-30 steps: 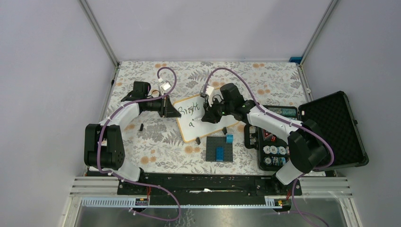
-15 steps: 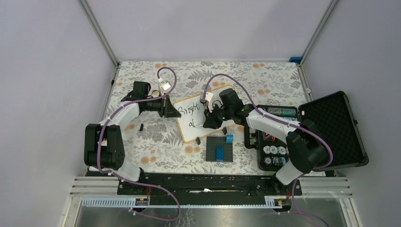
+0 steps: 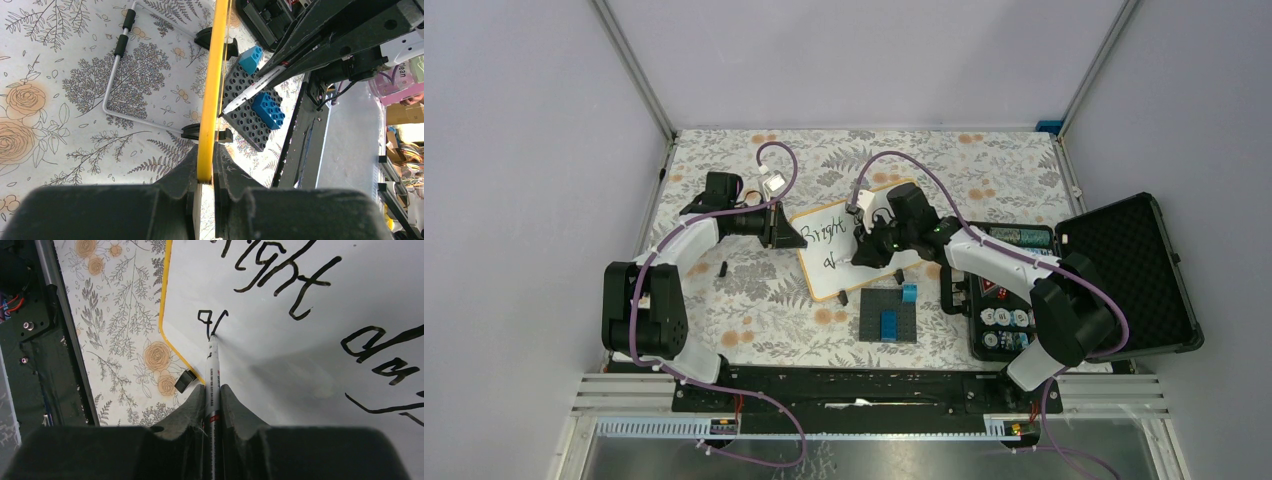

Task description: Write a sentence on the whiteboard

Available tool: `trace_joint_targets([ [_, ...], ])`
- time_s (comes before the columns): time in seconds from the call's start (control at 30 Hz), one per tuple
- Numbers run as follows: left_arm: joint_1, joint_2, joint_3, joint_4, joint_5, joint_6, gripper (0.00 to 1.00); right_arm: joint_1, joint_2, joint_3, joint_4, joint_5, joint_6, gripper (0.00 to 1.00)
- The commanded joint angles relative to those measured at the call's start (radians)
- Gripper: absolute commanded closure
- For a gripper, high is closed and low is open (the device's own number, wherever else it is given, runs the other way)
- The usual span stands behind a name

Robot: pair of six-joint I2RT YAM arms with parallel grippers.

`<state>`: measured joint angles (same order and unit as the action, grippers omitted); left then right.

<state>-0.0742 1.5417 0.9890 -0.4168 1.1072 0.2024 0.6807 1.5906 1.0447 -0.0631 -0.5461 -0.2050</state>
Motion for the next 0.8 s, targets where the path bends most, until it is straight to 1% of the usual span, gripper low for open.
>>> trace_joint_targets([
  [0.0,-0.013,0.01,0.017,0.024,-0.094,0.072,1.0,0.002,-0.009,0.05,0.032,0.058,-0.01,1.0],
  [0.37,-0.013,0.011,0.018,0.024,-0.098,0.074,1.0,-0.027,-0.021,0.07,0.027,0.072,-0.01,1.0],
  [0.77,-0.013,0.013,0.023,0.018,-0.102,0.075,1.0,-0.046,-0.048,0.03,0.017,0.071,-0.019,1.0],
])
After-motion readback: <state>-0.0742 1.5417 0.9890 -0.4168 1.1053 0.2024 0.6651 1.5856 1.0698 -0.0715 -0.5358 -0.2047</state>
